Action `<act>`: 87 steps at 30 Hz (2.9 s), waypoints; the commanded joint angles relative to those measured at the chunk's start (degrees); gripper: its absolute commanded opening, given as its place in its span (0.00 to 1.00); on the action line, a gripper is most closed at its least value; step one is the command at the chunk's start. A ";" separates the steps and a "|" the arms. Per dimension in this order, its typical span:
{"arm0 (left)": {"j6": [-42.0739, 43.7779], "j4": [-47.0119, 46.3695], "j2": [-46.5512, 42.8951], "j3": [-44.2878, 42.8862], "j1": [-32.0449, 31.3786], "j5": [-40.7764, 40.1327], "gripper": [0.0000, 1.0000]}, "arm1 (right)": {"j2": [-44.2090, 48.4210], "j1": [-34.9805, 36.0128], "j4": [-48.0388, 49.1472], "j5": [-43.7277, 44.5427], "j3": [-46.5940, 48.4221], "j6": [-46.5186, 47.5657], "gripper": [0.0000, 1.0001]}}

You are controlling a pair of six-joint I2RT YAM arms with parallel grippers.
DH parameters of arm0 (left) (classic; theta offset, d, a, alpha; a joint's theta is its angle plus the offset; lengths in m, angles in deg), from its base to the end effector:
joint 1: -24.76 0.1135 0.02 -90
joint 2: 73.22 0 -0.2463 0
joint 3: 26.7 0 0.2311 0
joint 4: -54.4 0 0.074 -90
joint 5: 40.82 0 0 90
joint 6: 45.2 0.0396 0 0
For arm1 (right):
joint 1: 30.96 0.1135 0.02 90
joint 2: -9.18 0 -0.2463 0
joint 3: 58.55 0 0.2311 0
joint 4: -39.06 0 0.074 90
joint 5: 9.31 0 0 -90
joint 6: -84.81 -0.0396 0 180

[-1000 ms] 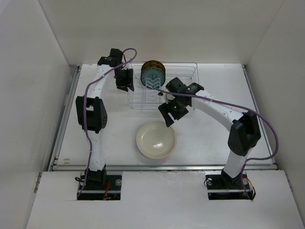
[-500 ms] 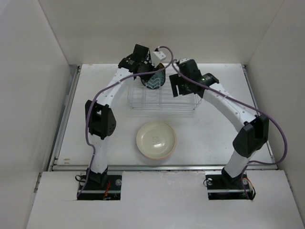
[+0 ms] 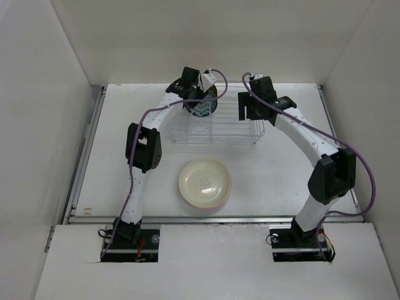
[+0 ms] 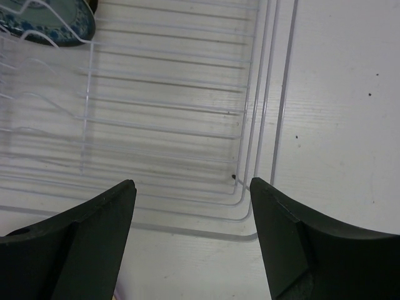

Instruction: Unload the plates from the dish rack

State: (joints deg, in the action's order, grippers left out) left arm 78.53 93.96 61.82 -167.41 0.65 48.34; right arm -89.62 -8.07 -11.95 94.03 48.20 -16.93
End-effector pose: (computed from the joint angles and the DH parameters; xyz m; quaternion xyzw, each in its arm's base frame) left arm 0.4735 -0.2113 0.2470 0.4237 0.7741 0.0459 0.4681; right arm 0.3433 0.1350 0.3120 -0.0425 0.9112 0.0160 0.4094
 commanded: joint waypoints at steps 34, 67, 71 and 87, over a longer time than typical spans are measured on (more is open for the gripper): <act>-18.53 4.49 -14.28 -3.09 9.71 18.33 0.00 | -1.74 -0.48 2.57 -13.00 0.58 0.50 0.81; -14.31 43.16 -17.27 27.22 37.83 29.93 0.00 | -38.47 -1.54 19.71 -20.99 38.19 2.08 0.48; -14.31 42.64 -14.98 28.89 37.83 29.41 0.00 | -42.43 -1.54 20.76 -22.13 40.49 2.08 0.49; -14.14 44.13 -10.50 28.37 37.83 27.30 0.06 | -40.95 -2.07 26.39 -21.00 36.27 3.40 0.00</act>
State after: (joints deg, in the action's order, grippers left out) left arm 63.43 136.38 51.77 -138.41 38.11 76.25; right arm -135.72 -9.51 10.52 71.24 85.94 -13.76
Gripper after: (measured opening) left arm 0.059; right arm 0.136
